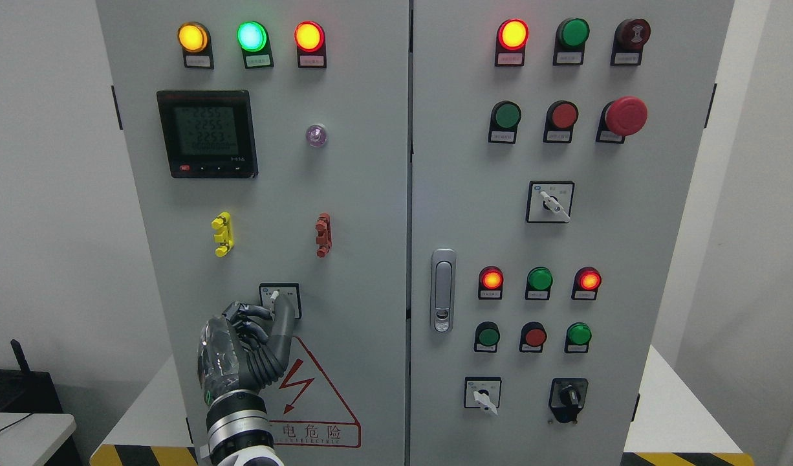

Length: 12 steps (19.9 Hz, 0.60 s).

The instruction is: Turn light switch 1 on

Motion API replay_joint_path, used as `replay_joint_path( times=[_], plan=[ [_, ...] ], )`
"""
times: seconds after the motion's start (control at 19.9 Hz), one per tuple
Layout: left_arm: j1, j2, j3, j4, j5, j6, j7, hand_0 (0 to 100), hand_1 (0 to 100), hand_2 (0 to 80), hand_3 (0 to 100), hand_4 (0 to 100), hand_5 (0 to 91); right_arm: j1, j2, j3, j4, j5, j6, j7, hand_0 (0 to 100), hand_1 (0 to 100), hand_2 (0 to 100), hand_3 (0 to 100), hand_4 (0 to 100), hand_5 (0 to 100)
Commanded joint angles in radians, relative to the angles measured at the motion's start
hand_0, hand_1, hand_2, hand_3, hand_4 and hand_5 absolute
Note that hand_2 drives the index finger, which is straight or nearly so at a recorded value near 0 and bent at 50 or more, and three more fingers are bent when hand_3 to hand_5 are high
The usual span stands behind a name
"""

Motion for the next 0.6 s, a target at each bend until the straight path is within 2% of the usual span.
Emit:
replay_joint_path(
  times=[0.0,0.35,0.55],
  plan=[
    [0.000,-0.001,-0.008,0.001,-0.001,0.015,-0.002,49,46,59.6,94,92,84.7,0.000,0.000,0.023,0.000,0.005,0.001,0.000,12,39,0,0,0,0],
    [0.000,-0.001,-0.009,0.001,-0.001,0.016,-0.002,56,49,59.3,94,92,84.6,0.000,0.000,0.023,0.000,0.005,0.001,0.000,12,39,0,0,0,0],
    [0.000,-0.001,-0.008,0.001,-0.001,0.015,-0.002,61,43,59.3,94,92,84.7,0.000,0.000,0.023,0.000,0.005,0.001,0.000,12,39,0,0,0,0]
  ],
)
